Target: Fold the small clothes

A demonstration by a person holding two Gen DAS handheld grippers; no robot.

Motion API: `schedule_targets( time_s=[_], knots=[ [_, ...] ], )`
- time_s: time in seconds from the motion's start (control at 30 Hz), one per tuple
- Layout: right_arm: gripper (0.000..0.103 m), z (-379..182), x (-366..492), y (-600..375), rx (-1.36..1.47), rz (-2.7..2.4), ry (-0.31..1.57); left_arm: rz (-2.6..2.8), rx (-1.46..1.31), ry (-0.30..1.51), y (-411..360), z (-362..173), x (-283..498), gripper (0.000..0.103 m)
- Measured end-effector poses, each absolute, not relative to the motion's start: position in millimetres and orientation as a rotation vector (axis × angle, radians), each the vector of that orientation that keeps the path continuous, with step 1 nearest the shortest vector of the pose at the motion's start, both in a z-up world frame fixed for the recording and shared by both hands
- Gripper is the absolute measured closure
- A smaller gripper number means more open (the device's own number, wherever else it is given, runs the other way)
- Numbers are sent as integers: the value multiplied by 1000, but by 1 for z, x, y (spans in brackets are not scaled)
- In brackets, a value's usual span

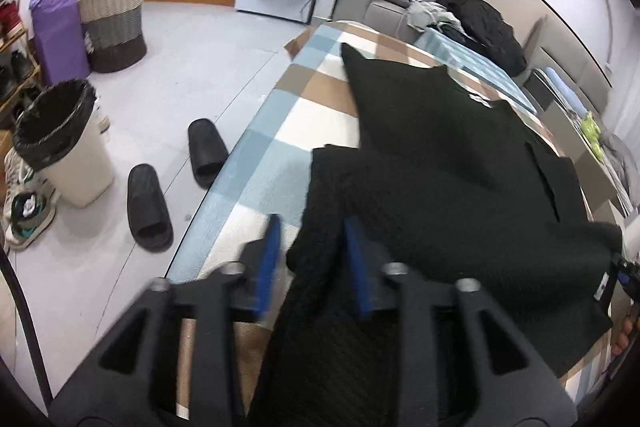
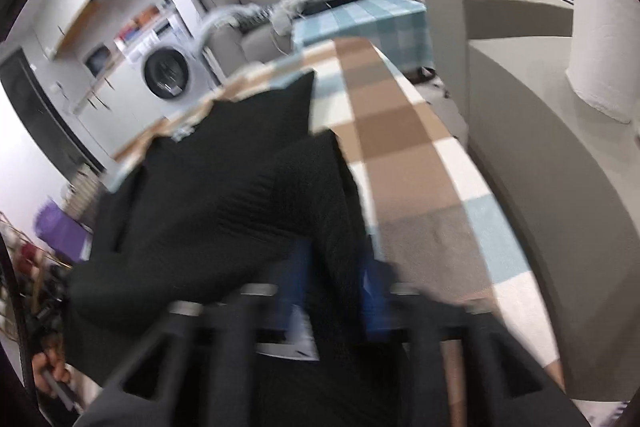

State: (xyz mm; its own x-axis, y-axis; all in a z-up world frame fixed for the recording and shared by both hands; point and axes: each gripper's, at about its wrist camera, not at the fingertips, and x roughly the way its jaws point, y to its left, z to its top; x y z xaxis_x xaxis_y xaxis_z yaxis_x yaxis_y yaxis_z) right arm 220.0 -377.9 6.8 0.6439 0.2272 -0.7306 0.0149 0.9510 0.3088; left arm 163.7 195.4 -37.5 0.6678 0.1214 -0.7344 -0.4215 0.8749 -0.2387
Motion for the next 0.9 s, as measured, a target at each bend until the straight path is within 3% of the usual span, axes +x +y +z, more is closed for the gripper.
schedule_targets(
  time_s=[0.07,0.37,0.4,0.47,0.57,0.7,0.9],
  knots=[
    [43,6,222,-379,310,149,876,291,-437,784,197,-39,166,51],
    [42,-12,252,-362,343,233,926,203,-438,823,183,-53,192,50],
    [46,-12,255,-359,335,235,929,193,-432,826,181,-53,194,50],
    [58,-12,257,-356,332,240,917,156,-425,824,177,-55,198,67],
    [76,-15,258,-348,296,258,922,127,-395,813,169,-54,201,80],
    [87,-15,251,-344,263,266,939,122,-380,814,168,-53,201,81],
    [89,-14,225,-340,248,274,965,138,-368,813,174,-52,192,81]
  ],
)
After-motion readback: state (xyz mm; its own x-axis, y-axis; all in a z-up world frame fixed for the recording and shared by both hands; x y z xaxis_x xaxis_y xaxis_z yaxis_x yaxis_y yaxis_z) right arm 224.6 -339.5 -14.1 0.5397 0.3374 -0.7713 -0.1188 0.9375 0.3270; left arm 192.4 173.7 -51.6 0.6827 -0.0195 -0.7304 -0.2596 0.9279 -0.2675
